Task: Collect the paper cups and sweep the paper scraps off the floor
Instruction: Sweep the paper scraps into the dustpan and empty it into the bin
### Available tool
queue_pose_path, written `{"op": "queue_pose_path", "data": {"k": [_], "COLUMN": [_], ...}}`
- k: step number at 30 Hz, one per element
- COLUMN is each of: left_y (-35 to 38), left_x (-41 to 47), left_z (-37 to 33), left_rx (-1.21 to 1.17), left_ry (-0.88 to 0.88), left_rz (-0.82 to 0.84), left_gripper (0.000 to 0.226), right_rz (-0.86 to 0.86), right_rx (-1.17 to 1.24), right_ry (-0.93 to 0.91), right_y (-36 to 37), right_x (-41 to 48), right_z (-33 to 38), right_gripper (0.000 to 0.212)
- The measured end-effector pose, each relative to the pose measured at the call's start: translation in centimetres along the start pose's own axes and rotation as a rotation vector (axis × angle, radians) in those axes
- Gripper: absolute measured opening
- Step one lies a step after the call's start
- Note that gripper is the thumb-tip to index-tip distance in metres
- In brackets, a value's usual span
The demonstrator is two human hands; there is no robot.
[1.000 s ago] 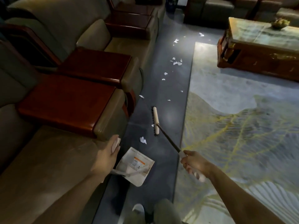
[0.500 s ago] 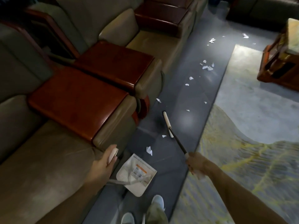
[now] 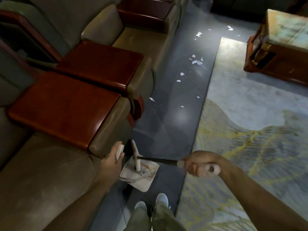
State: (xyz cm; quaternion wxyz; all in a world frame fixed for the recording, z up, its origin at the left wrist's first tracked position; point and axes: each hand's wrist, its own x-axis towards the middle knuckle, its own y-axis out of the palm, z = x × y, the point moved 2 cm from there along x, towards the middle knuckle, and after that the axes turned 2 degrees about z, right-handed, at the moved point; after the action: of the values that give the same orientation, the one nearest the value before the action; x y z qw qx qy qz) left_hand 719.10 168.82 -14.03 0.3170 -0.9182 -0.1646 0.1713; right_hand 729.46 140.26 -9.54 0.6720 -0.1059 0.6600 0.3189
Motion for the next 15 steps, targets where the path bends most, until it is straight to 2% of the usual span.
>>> {"op": "queue_pose_path", "data": {"k": [4, 10, 15], "left_y": [-0.5, 0.1, 2.0], "left_x": [0.7, 4.4, 10.3], "left_z": [-0.9, -2.9, -5.4], "left_rx": [0.054, 0.048, 0.034], "left_ry": [0.101, 0.080, 0.061], "left_rz": [0.035, 0.097, 0.053], "left_gripper": [0.043, 0.046, 0.045], "right_rz": [-0.070, -0.197, -0.363], "right_rx": [0.090, 0.243, 0.106], "right_ry": [-0.032, -0.235, -0.345], "right_y": [0.3, -2.1, -7.1], "right_x": [-3.0, -4.3, -4.2], "right_z": [0.1, 2.5, 8.0], "right_gripper": [0.023, 0.023, 0.028]}}
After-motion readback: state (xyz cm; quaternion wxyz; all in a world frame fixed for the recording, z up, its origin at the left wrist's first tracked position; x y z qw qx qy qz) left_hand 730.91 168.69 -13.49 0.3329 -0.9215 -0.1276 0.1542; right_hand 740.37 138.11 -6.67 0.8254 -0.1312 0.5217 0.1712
